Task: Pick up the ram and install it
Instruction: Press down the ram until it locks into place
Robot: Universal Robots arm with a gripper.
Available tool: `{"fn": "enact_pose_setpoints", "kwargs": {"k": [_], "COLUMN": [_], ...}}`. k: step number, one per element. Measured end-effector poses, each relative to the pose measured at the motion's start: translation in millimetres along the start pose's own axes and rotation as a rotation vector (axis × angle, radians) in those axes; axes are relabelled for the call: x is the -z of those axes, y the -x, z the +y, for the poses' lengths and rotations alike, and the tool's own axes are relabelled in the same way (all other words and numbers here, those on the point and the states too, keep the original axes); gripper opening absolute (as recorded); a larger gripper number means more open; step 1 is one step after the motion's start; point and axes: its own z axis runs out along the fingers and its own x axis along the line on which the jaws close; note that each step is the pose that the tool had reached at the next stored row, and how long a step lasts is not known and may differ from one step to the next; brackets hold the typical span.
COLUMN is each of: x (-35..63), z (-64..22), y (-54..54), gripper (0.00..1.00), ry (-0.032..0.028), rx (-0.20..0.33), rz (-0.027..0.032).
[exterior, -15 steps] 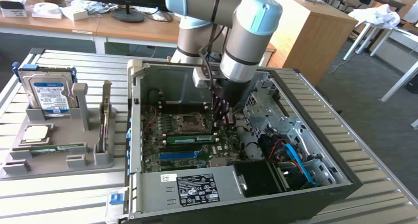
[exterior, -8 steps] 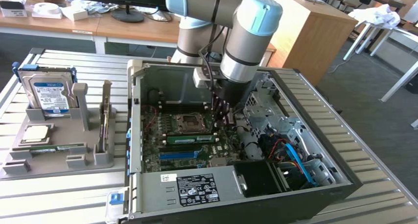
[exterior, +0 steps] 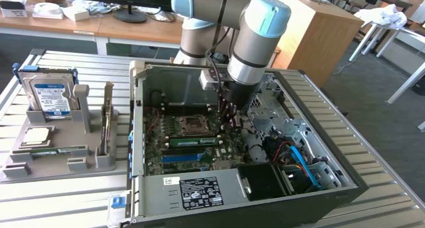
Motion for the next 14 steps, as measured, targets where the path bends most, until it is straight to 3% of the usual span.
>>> {"fn": "enact_pose_setpoints", "kwargs": {"k": [5, 14], "x": [-7.5, -11.1], "z": [-0.2, -0.3], "y": [0.0, -0.1], "gripper": [0.1, 0.1], "ry": [0.0, 0.0], "rx": [0.0, 0.0], "rz": [0.0001, -0.0002]}}
